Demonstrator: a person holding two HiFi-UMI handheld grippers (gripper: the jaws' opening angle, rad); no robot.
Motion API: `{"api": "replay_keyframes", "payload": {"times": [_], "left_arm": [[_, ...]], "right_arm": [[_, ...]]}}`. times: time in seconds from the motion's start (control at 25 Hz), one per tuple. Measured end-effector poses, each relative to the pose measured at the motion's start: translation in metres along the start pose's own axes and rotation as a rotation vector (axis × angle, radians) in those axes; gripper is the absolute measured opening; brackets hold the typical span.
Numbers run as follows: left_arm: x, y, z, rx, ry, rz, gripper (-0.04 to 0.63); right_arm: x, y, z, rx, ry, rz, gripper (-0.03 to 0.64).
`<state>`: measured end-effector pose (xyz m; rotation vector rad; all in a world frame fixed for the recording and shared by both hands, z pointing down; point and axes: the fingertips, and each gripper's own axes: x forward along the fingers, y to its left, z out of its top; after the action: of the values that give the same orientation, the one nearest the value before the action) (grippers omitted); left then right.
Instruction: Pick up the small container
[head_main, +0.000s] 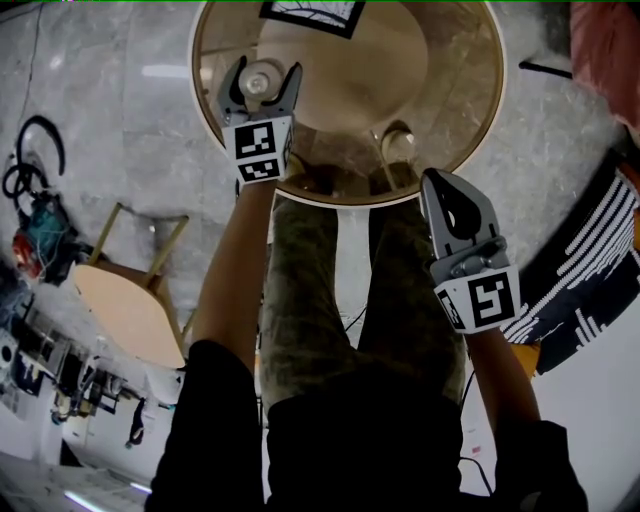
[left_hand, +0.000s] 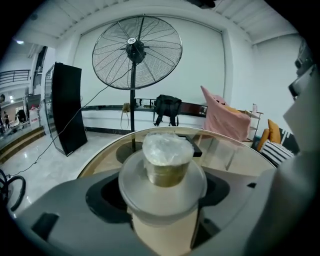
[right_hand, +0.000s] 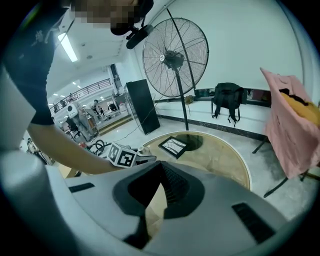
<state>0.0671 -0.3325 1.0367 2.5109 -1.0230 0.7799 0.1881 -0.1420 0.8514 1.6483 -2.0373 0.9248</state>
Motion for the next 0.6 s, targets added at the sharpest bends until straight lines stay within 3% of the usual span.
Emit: {"api": "replay_keyframes", "payload": {"times": [0.16,0.4,0.6], "left_arm": [[-0.026,0.029,0.016,0.014,0.006,-0.025,0.361],[-0.031,0.015,0.027,0.003,-0.016,-0.044,0.360],[-0.074,0.006,0.081,0.014,-0.082,-0.068,0.360]], "right_arm": [[0.006,0.038,0.028,-0.011,-0.009,0.008,0.021],[0.010,0.017,0.030,0.013,-0.034,-0.022,0.021],[0.002,0.013,0.062,0.004,-0.099,-0.069,0.021]]}}
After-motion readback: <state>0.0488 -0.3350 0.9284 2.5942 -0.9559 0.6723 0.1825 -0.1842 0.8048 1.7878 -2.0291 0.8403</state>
